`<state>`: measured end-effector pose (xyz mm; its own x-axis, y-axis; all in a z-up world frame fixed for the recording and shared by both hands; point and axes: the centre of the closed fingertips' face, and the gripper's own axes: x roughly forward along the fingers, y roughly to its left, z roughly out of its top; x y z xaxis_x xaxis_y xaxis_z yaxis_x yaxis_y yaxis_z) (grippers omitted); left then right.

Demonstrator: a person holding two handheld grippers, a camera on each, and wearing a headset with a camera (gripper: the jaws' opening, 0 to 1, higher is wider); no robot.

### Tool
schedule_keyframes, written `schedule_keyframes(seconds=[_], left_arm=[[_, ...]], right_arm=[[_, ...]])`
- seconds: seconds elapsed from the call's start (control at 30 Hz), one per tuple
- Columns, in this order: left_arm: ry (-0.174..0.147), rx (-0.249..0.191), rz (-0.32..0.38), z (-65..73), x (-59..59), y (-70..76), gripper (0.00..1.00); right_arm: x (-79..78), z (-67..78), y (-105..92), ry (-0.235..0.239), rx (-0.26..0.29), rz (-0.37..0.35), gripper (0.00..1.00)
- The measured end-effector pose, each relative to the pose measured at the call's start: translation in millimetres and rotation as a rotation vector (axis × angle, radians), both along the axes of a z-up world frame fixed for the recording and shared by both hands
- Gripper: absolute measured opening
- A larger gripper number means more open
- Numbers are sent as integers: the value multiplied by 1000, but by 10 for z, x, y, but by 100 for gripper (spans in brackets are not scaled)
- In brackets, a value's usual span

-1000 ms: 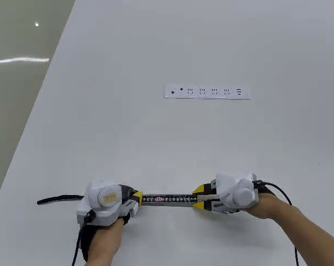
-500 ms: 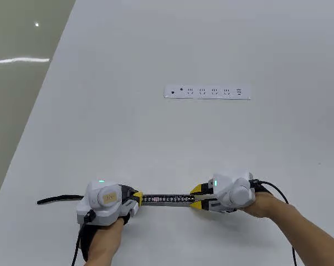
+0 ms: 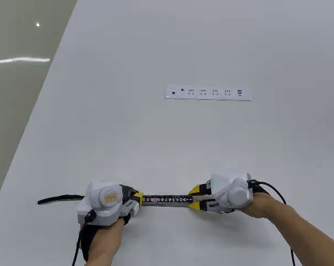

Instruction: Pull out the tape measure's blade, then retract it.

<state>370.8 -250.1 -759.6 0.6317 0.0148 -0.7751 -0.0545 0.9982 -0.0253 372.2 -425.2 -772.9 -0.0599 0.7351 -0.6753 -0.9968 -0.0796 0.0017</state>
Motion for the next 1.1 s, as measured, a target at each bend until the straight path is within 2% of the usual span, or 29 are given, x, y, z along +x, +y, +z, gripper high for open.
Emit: schedule_keyframes(seconds=[1.1], left_arm=[[0,2,-3,10,-3,-5,64]], right_arm=[[-19,-23,171,11,12,11,13]])
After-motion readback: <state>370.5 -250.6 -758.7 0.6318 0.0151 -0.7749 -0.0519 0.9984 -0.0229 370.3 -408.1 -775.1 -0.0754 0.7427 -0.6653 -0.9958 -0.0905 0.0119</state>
